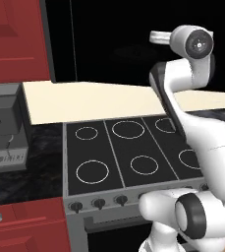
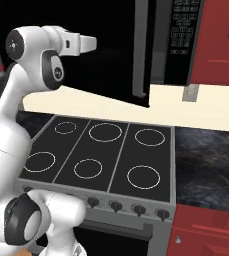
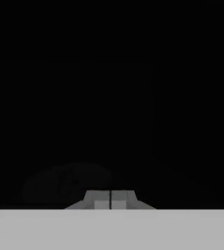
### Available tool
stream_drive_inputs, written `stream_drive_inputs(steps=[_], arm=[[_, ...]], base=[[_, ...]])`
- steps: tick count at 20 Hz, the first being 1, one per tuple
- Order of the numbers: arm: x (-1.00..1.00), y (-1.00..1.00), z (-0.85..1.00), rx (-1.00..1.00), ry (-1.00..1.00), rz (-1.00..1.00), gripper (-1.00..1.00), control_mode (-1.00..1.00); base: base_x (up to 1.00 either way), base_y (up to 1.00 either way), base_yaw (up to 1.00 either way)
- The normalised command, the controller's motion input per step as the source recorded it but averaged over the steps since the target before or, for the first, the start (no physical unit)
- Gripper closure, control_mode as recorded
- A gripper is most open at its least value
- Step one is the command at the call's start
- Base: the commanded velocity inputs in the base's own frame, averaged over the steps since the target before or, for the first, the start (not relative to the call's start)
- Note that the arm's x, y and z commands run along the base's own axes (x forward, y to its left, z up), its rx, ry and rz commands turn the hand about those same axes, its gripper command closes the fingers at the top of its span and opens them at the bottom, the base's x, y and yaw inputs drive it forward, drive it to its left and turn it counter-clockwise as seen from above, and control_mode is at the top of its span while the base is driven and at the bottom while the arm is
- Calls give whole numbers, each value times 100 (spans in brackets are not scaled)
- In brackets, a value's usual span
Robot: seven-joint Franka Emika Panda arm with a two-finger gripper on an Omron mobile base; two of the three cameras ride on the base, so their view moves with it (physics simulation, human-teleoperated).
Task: Transport the fish from the fridge to the microwave and turn on the microwave.
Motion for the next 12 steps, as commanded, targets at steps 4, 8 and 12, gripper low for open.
stream_drive_inputs(steps=[4, 8, 12], arm=[[72, -44, 0, 9, 0, 11, 100, -100], [72, -41, 0, 10, 0, 11, 100, -100], [68, -38, 0, 8, 1, 10, 100, -100]], base=[[0, 0, 0], [0, 0, 0], [0, 0, 0]])
